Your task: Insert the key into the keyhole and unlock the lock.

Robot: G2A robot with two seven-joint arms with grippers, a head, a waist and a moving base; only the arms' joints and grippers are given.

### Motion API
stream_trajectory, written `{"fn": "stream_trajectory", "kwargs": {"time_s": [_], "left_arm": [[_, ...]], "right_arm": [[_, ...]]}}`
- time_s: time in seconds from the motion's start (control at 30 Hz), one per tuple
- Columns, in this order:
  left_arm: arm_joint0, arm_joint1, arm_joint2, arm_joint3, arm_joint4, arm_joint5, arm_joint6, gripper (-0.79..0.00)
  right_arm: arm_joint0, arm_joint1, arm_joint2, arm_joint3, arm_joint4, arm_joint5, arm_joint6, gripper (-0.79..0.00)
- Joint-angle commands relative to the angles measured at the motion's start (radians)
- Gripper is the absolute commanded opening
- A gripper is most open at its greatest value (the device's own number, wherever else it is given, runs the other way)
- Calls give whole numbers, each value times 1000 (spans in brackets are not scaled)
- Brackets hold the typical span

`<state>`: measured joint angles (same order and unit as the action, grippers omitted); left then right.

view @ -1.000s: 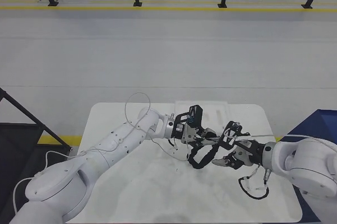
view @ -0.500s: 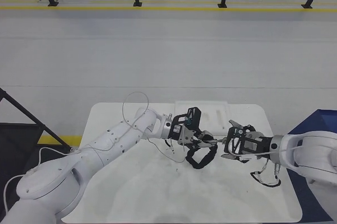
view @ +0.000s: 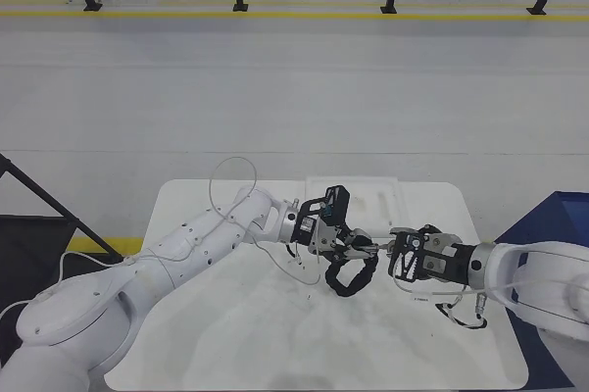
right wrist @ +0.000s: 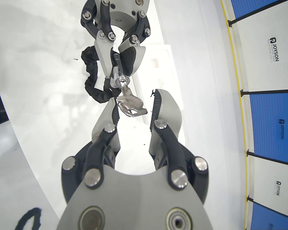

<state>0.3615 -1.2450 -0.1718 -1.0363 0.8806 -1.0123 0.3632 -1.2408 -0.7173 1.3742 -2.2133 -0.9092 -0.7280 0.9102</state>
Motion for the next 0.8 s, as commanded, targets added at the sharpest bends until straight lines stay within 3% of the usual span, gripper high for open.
{"fn": "stream_trajectory", "kwargs": {"time_s": [0.0, 0.07, 0.23, 0.6, 0.77], "left_arm": [[-1, 2, 2, 0, -4, 0, 1, -785], [-1, 3, 2, -2, -6, 0, -2, -785], [-2, 3, 2, -4, -13, 0, -10, -785], [-3, 1, 2, 0, -18, 0, -16, -785], [-4, -1, 2, -1, -9, 0, -18, -785]], "right_arm": [[-9, 0, 6, -1, 2, 0, -18, -560], [-17, 1, 9, -1, 14, -8, -33, -690], [-28, 3, 17, -3, 36, -16, -43, -776], [-20, 7, 21, 26, 193, 9, -12, -785], [4, 7, 4, 58, 327, 71, 31, -785]]}}
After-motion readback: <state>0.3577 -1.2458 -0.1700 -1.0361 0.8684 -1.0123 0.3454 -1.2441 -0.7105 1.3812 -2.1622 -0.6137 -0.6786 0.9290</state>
